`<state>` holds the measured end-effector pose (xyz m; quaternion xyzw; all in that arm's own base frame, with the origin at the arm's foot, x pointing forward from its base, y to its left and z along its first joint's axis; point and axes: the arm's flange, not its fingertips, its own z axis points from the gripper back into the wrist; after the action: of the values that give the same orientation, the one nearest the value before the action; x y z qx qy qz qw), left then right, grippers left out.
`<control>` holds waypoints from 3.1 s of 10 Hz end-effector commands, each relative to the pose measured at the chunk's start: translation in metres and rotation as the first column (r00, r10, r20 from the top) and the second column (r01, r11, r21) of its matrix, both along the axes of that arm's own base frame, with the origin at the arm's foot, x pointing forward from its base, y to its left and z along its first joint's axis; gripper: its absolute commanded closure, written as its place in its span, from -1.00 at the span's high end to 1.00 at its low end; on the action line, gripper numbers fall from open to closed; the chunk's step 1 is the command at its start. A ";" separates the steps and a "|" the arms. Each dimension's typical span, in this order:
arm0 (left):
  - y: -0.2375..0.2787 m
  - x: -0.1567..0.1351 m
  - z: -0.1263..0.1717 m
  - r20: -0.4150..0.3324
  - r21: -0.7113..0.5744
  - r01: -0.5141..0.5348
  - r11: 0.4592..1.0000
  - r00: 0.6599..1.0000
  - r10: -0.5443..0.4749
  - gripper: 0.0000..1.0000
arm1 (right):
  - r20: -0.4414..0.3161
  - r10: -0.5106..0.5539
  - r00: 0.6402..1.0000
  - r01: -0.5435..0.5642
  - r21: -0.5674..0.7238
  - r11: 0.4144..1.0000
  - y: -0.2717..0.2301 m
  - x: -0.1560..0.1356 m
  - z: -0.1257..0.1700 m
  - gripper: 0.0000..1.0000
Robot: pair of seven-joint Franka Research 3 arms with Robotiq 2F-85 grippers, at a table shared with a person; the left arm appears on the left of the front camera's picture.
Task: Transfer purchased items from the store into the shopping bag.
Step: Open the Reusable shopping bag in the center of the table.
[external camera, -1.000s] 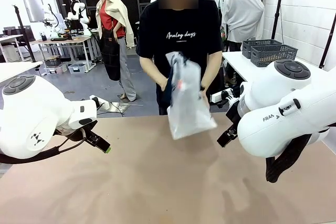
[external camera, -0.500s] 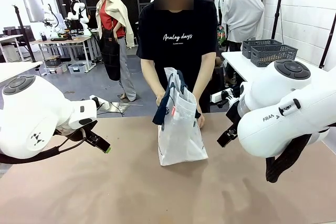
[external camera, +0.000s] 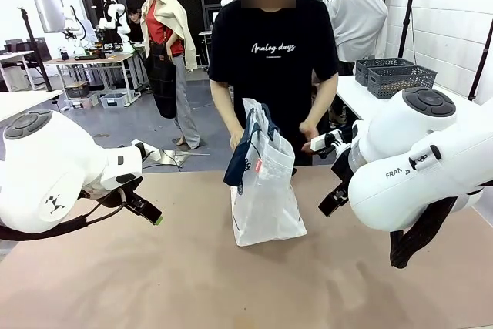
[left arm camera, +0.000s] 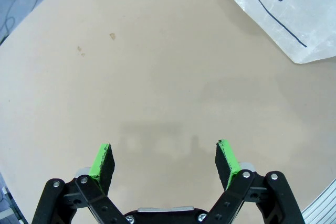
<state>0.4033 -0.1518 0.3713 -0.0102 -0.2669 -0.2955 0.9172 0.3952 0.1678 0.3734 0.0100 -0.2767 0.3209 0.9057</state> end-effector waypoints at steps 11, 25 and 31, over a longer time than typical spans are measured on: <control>0.001 0.000 0.000 0.000 -0.001 -0.002 1.000 1.000 0.002 1.00 | 0.000 0.000 1.000 0.000 0.000 1.000 0.000 0.000 0.000 1.00; -0.062 0.014 0.125 -0.157 0.028 0.076 0.997 0.985 -0.071 1.00 | -0.107 -0.011 0.994 0.008 -0.024 1.000 -0.007 0.045 0.149 1.00; -0.098 0.031 0.163 -0.131 -0.016 0.086 0.996 0.987 -0.088 1.00 | -0.089 -0.006 0.996 0.007 0.004 1.000 -0.004 0.084 0.208 1.00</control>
<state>0.4480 -0.2574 0.5406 -0.0570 -0.2106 -0.3266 0.9196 0.4975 0.1763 0.5868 0.0248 -0.2406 0.3218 0.9154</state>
